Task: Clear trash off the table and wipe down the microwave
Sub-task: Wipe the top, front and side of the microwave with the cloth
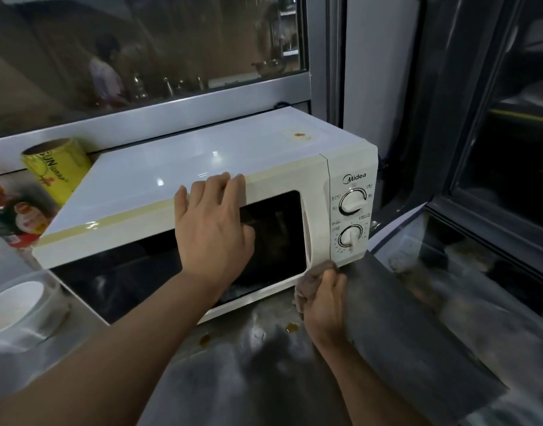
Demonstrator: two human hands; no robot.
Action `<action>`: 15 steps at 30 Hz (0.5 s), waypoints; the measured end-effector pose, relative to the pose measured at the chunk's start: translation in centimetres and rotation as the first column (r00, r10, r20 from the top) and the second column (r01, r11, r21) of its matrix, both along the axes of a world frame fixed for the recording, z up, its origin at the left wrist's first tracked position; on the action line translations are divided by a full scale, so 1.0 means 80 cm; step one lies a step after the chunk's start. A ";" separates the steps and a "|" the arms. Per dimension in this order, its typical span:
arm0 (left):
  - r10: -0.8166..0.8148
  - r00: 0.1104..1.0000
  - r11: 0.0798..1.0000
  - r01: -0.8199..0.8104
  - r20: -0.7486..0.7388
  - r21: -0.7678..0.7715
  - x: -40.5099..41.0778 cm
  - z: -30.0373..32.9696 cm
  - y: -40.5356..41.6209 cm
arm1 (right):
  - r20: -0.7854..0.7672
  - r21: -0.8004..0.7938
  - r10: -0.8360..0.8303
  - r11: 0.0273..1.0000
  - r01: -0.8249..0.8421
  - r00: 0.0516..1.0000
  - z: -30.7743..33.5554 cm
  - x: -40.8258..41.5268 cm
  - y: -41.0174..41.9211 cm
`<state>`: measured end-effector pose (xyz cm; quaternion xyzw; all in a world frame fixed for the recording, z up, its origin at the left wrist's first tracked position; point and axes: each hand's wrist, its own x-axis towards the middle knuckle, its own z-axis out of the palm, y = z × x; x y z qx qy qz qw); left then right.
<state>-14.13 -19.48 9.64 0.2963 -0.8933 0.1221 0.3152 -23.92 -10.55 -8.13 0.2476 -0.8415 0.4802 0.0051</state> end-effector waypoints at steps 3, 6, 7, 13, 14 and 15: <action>0.014 1.000 0.999 -0.015 0.026 0.031 0.002 0.003 0.002 | -0.017 -0.043 0.000 0.999 -0.001 1.000 0.020 0.006 0.025; 0.009 0.997 0.998 -0.013 0.075 0.062 0.006 0.008 0.004 | -0.001 -0.245 -0.110 0.964 0.106 0.994 0.064 0.010 0.053; 0.003 0.998 0.996 -0.009 0.070 0.084 0.005 0.011 0.005 | -0.012 -0.305 -0.141 0.943 0.131 0.990 0.084 0.007 0.059; -0.010 1.000 0.992 0.013 -0.029 0.126 -0.012 0.021 0.016 | -0.225 -0.274 -0.174 0.956 0.109 0.959 0.185 -0.055 0.041; -0.032 0.999 0.993 0.034 -0.023 0.111 -0.016 0.020 0.018 | -0.264 -0.208 -0.160 0.972 0.106 0.951 0.190 -0.062 0.033; -0.058 0.998 0.995 0.058 -0.012 0.083 -0.021 0.019 0.020 | -0.291 -0.162 -0.153 0.981 0.109 0.944 0.192 -0.067 0.025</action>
